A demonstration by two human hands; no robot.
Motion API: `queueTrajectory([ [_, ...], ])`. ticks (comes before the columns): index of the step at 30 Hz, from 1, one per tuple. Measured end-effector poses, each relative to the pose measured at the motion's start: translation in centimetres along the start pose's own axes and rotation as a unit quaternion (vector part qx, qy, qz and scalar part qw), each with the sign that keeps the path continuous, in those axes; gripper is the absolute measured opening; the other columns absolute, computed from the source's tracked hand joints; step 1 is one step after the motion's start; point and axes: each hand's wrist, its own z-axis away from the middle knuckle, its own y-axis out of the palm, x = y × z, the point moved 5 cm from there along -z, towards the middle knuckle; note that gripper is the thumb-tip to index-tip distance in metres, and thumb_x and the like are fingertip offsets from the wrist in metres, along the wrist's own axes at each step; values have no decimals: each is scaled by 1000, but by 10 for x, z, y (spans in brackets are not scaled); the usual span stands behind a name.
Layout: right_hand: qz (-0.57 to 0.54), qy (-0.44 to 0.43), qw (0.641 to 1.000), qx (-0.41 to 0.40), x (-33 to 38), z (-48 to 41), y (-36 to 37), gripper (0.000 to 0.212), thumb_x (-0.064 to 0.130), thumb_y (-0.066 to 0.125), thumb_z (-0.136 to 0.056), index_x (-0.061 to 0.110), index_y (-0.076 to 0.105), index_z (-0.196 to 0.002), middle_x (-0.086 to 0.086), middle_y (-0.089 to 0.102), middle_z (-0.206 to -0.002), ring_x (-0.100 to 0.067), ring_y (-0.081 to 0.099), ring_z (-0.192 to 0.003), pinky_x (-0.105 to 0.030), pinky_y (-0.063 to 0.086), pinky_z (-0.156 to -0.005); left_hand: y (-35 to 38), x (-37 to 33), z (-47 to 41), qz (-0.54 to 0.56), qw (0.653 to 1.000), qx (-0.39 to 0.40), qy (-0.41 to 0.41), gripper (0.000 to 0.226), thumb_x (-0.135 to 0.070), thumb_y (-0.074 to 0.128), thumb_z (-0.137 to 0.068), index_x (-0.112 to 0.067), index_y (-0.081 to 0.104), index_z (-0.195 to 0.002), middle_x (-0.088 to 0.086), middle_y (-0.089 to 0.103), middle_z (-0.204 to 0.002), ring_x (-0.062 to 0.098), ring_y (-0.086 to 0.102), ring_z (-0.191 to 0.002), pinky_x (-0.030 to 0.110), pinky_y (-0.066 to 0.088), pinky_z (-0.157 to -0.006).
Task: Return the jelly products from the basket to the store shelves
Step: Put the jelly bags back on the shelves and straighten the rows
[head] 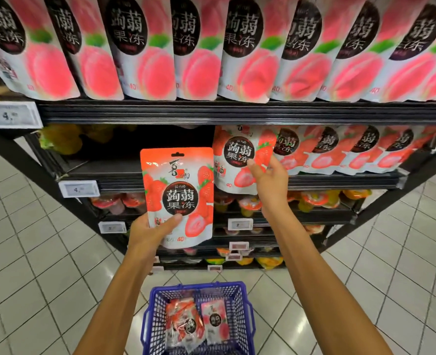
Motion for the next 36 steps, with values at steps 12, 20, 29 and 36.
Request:
queueTrajectory([
  [12, 60, -62, 995, 40, 5, -21, 0, 10, 18, 57, -98, 8, 60, -96, -4, 60, -83, -9, 56, -78, -25, 47, -75, 4, 2, 5, 18, 1000, -14, 1, 51, -38, 81, -59, -18, 71, -104, 4, 77, -99, 22, 74, -89, 34, 60, -66],
  [20, 205, -74, 975, 38, -19, -12, -24, 28, 14, 66, -92, 15, 66, -120, 6, 70, -106, 2, 63, -95, -13, 51, -84, 20, 5, 2, 36, 999, 0, -2, 55, -41, 84, -55, -21, 71, -105, 2, 77, -101, 18, 74, -92, 27, 60, -64],
  [29, 362, -81, 924, -88, -23, -18, -31, 16, 29, 69, -90, 26, 72, -106, 6, 74, -87, -14, 65, -73, -34, 54, -68, 26, 9, 2, 48, 999, 10, -6, 47, -39, 84, -58, -24, 73, -101, 4, 76, -103, 20, 73, -94, 27, 59, -66],
  [36, 382, -77, 916, -96, -27, -19, -36, 20, 38, 65, -92, 28, 70, -109, 11, 76, -96, -18, 70, -81, -33, 50, -69, 29, 10, 2, 44, 999, 7, -7, 51, -41, 84, -56, -23, 72, -102, 3, 77, -102, 20, 74, -92, 27, 59, -64],
])
